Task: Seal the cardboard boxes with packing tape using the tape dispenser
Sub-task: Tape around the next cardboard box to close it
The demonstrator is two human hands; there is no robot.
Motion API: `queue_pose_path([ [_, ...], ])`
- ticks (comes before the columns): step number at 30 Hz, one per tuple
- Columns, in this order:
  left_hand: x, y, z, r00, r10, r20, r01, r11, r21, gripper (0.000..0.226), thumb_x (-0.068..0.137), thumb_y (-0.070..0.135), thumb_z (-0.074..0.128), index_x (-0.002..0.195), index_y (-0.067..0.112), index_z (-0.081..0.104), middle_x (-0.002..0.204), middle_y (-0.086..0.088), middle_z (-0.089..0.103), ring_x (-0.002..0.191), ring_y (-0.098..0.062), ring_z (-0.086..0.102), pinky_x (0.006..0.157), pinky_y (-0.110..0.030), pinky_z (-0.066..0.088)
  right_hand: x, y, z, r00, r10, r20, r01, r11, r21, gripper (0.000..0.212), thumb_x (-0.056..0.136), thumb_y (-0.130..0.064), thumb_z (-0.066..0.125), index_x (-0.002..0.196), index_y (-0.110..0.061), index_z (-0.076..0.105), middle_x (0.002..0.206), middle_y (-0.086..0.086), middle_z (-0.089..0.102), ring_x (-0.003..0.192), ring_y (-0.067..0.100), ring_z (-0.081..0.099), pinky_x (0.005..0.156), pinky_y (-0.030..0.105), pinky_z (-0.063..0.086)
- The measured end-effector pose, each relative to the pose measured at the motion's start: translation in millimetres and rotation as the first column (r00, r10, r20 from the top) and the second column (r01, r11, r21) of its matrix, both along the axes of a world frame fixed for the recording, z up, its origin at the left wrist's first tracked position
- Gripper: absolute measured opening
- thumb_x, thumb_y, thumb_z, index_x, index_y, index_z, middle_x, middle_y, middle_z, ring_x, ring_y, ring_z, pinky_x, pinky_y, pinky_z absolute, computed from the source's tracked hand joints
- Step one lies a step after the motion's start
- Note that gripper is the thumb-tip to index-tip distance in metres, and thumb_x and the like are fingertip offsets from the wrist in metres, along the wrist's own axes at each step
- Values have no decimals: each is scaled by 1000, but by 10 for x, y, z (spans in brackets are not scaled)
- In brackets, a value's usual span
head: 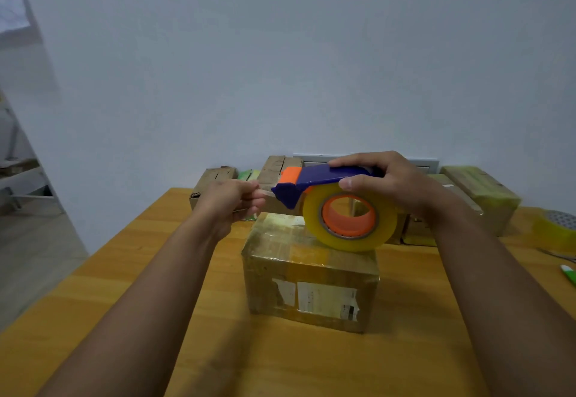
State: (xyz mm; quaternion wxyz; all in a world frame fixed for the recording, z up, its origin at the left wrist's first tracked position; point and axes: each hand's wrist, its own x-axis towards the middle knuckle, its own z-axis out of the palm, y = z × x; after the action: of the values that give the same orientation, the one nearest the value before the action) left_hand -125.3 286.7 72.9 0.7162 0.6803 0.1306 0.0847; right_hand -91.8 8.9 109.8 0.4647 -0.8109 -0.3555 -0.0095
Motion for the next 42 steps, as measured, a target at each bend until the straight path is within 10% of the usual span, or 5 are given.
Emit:
queue_pose_path([
  [22,-82,300,-371,999,-1,-52,16,960,281,13,99,17,55,99,5,57,78,-10,72,62,-15,63,57,-29,54,64,100,203,997,53,50,-35,950,-309,27,83,-42,68,110,-38,69,108,-12,65,99,13,61,81,28,53],
  [37,-35,320,-821,964,-142,-225,70,951,-300,13,92,9,61,100,0,65,76,-7,57,63,-11,51,57,-20,53,154,206,157,998,40,49,-22,944,-330,34,77,-49,69,108,-38,70,105,-13,65,97,15,61,78,28,56],
  [42,-117,84,-909,963,-131,-237,107,988,-114,19,100,11,46,109,3,62,86,-11,66,78,-22,58,69,-33,50,146,176,122,998,34,55,-15,949,-314,36,73,-52,66,108,-40,71,104,-14,66,97,15,62,79,30,56],
])
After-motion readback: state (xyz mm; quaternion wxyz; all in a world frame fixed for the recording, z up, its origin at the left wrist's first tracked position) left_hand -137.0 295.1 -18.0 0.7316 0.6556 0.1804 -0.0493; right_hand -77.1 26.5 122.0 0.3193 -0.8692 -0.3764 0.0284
